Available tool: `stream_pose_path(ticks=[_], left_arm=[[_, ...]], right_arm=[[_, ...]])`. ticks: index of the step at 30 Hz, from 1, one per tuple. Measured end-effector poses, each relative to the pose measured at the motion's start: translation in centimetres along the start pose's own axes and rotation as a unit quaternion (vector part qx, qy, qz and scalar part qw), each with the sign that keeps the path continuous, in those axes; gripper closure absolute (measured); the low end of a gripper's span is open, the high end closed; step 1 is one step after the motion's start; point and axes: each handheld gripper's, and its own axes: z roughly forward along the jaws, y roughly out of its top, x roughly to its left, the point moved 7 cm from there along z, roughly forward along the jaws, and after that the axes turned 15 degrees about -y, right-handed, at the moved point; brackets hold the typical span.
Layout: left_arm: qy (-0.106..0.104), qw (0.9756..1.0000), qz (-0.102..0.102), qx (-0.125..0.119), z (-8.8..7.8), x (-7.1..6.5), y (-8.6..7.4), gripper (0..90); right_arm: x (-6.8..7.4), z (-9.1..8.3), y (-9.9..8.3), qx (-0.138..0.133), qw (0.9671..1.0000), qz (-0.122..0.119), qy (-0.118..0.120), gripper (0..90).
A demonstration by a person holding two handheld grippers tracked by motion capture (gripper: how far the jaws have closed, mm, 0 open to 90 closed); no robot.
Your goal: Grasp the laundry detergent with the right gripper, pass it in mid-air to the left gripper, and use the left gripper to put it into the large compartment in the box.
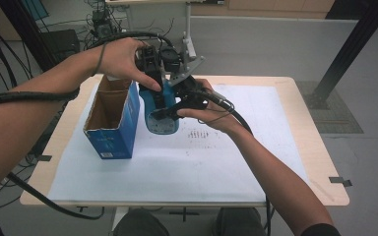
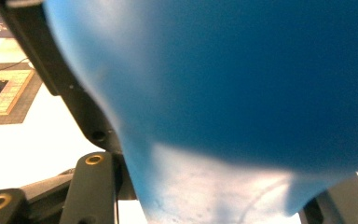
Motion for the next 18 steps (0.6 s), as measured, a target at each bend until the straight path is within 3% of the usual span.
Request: stream_pose_path(ticks=[18], left_arm=[[-0.003, 1.0000, 0.000, 0.008, 0.37, 0.04, 0.06, 35.3]], right_arm=[[0.12, 0.15, -0.25, 0.003, 1.0000, 0.003, 0.009, 43.3]])
